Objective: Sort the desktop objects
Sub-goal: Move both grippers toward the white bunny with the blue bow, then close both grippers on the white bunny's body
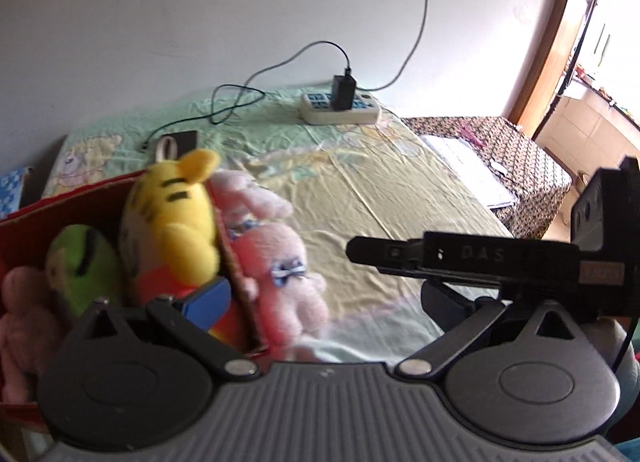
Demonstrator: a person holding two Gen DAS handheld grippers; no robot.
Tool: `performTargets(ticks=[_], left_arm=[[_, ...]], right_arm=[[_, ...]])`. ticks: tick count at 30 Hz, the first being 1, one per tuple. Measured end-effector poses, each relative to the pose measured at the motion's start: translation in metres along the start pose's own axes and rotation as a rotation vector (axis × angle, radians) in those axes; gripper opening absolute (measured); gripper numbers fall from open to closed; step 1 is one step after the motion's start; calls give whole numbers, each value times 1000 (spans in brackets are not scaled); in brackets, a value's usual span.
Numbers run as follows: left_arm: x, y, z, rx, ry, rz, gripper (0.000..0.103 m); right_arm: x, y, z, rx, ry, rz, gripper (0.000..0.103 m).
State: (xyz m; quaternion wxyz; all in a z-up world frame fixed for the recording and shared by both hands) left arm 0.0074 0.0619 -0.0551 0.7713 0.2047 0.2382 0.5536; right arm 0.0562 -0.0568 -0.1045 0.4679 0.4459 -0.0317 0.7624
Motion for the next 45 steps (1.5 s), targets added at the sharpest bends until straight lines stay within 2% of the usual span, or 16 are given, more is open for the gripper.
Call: performTargets(ticks=[4,11,16,20,22,27,32,33,34,37,42,45], left_arm=[[-16,-23,-11,43,-10,17,101],[-24,-55,-34,100,46,84,101],[-34,-66,-38,85,15,164,101],[-44,-71,-42,97,-9,171,101],[-46,-73,-44,104,-20,181,101],[-40,-73,-50,114,1,206,101],[-41,-75,-51,125,22,207,101],[-41,-76,-50,126,19,206,101],[-42,-76,-49,127,15,203,101],[-45,-79,-47,127,4,197,101],[-48,-86,-50,159,5,165,101],[-46,-87,-52,172,24,152,101]], right_arm=[[-19,-6,11,47,18,3,49],[-37,-36,18,197,68,49,49],[-42,-52,8,310,109,105,49],[-45,-70,-1,412,77,168,50],[-46,-78,-6,445,82,172,49],[-43,-90,-28,562,66,219,49],[-44,-99,-42,600,97,217,48],[-45,-100,-43,605,85,221,39],[-47,-101,-44,613,70,225,25],[-55,-100,-41,620,18,231,20],[-66,-87,-32,599,19,239,14],[-73,-79,-24,593,8,247,0]])
Point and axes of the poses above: each gripper's, at about its wrist camera, not at the fingertips, and y roughly against the way its jaws point, x to its left, z to its top, the point moved 9 cm from there along -y, roughly the way its jaws point, and after that the axes turned 10 degrees about -x, right-handed, at the moved point
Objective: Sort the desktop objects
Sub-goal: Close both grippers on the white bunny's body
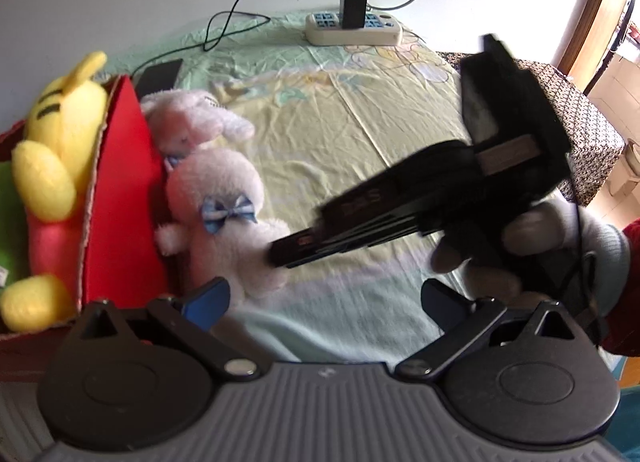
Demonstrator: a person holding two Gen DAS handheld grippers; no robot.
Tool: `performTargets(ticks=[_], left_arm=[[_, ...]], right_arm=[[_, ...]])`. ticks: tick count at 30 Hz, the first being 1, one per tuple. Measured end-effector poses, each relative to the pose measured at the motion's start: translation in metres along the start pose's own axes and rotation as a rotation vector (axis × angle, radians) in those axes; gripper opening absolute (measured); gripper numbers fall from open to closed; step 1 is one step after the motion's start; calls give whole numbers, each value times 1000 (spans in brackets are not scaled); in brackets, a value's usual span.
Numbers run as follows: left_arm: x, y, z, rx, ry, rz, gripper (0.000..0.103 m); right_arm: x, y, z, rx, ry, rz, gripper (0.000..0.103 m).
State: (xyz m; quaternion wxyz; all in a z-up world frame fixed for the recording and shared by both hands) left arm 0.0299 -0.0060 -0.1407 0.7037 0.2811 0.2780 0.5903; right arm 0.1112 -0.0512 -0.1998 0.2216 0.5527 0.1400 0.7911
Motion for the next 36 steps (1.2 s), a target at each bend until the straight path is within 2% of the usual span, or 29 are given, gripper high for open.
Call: performTargets(ticks=[3,5,7,9,12,17,20,22,25,31,36], left_arm=[[1,-1,-1,11,21,-21,101],[1,-3,-2,17,27,-28,101],[1,-5,-3,23,29,-30,101],[1,-5,-3,26,30,-33,101],[0,-4,-2,24,28,-38,101],[1,-4,-4,29,28,-40,100],[1,-5,-6,31,35,-43,101],[2,-5,-6,30,41,-48,101],[2,-3,-5,26,47,-55,101],[5,-5,-7,42,106,-107,101],[4,-11,-9,64,150,-145,99]], right_arm=[[-8,17,1,-25,-15,-11,1],[-13,24,6,-64,-6,-27,8],[-14,21,12,-72,-31,-16,22],[-13,14,14,-66,-43,-7,27],[0,-6,6,-15,14,2,29],[8,-34,-1,31,46,17,29],[6,-32,0,37,37,34,24],[3,-24,1,29,34,36,18],[-3,-4,2,1,28,21,16],[-15,42,-12,-26,-5,-23,16],[-19,67,-35,-11,-21,-64,17]])
Point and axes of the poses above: each gripper's, at about its wrist camera, not at the fingertips, and y roughly against the way its jaws point, x to its left, z to its top, the point moved 9 cm from there along -y, roughly the way its jaws point, and after that the axes turned 10 degrees about -x, right-handed, at the moved point
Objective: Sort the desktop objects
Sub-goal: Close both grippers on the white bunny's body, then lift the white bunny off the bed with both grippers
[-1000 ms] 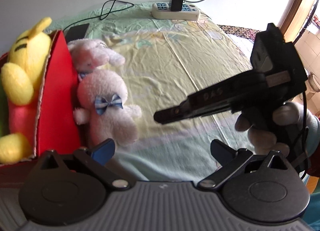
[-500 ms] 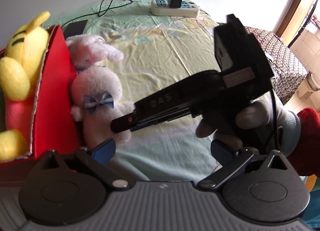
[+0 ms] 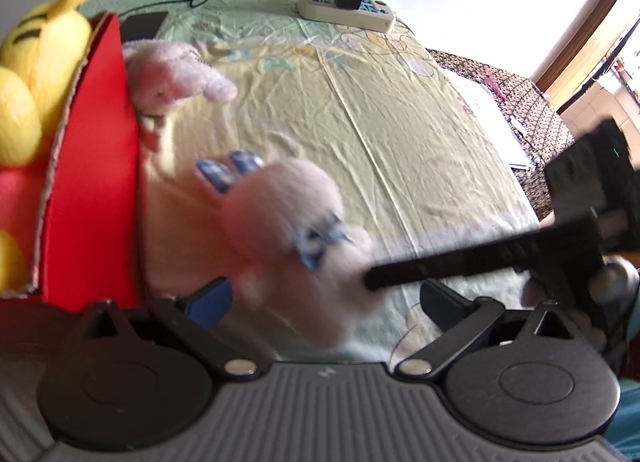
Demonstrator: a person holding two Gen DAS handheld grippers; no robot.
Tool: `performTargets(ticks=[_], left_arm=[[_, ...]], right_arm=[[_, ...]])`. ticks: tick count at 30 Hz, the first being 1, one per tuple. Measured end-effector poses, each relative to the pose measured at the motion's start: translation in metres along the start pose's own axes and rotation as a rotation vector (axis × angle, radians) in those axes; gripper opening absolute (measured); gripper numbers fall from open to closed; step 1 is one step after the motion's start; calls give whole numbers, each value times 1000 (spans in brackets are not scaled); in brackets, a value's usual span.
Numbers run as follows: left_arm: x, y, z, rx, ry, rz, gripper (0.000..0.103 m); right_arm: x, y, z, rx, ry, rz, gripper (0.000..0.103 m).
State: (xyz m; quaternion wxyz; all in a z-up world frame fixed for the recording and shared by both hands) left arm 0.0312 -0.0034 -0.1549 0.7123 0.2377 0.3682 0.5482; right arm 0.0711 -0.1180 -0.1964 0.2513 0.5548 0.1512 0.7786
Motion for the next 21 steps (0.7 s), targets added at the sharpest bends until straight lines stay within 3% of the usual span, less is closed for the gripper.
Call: performTargets(ticks=[2,8,11,16,21], left_arm=[[-2,-4,0,11,7,-8,96],[2,-18,0,40,16,29,76],[10,-21,-2,51,29,52,66],[21,-27,-3,62,59,74,69],[27,-29,-4,67,97,76,70]], right_arm=[[1,7,-6,-5,3,-12,19],[-13,22,27,-184,-136,-2,27],[-15,7,35,-182,-158,-6,29],[-13,-25,36,-122,-258,65,42],[-4,-33,34,-100,-255,92,44]])
Point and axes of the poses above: each gripper's, at about its wrist camera, not at the fingertips, and y roughly against the way its jaws point, x to its left, z to its top, the point moved 9 cm from there along -y, roughly the way its jaws point, and after that the axes turned 10 degrees about -x, right-handed, at the moved point
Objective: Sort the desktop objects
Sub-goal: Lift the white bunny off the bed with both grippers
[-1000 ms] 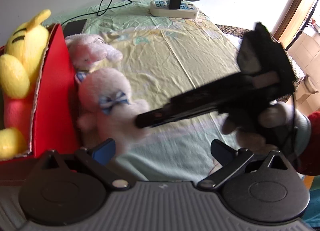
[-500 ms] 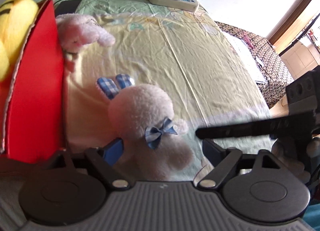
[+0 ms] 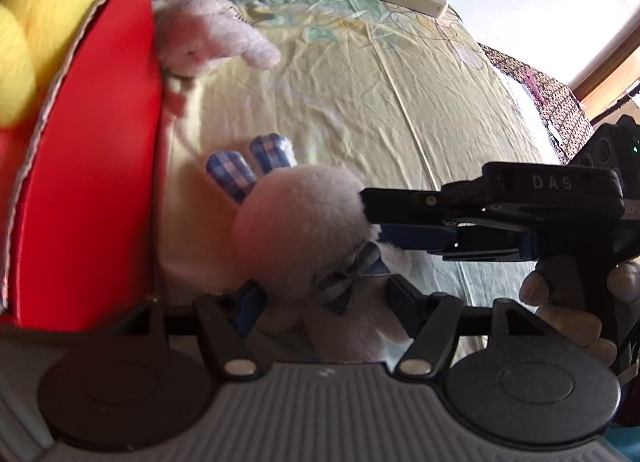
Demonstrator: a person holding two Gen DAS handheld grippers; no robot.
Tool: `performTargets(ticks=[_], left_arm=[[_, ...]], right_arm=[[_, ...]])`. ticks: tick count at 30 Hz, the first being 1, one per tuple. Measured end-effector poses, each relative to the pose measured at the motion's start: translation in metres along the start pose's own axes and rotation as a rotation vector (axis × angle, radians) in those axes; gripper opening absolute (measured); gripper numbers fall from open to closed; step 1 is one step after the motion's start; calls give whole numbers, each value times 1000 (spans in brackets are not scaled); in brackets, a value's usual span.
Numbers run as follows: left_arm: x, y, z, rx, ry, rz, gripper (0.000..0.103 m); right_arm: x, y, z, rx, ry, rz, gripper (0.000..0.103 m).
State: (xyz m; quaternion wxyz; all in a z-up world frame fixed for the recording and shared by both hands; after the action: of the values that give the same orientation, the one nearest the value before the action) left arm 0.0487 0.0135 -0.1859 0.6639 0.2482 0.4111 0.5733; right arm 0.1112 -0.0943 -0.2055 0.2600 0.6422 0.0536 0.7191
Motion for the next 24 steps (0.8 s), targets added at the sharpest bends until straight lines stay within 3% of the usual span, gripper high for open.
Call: performTargets(ticks=[7,17,24], left_arm=[[-5,0,-2,-7,-22,-6,69],[-19,10,-5,-37,-96,-30,68],[-33,18,-10,-50,-144,-72,68]], right_arm=[[-7,3,-3,23,-89,21,46],[5,23,-20,42,-68,49,46],[9,42,-32,-20,-59,44,46]])
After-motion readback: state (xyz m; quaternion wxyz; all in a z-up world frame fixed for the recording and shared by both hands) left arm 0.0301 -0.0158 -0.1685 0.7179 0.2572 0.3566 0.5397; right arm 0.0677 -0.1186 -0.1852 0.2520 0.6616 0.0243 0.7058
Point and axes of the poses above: each gripper's, at about its wrist camera, not at the fingertips, and y roughly against the way its jaws point, x to its left, z to its top, the point moved 9 cm from there along -y, roughly the way its jaws point, and after that the axes turned 10 degrees about -x, right-handed, at the moved point
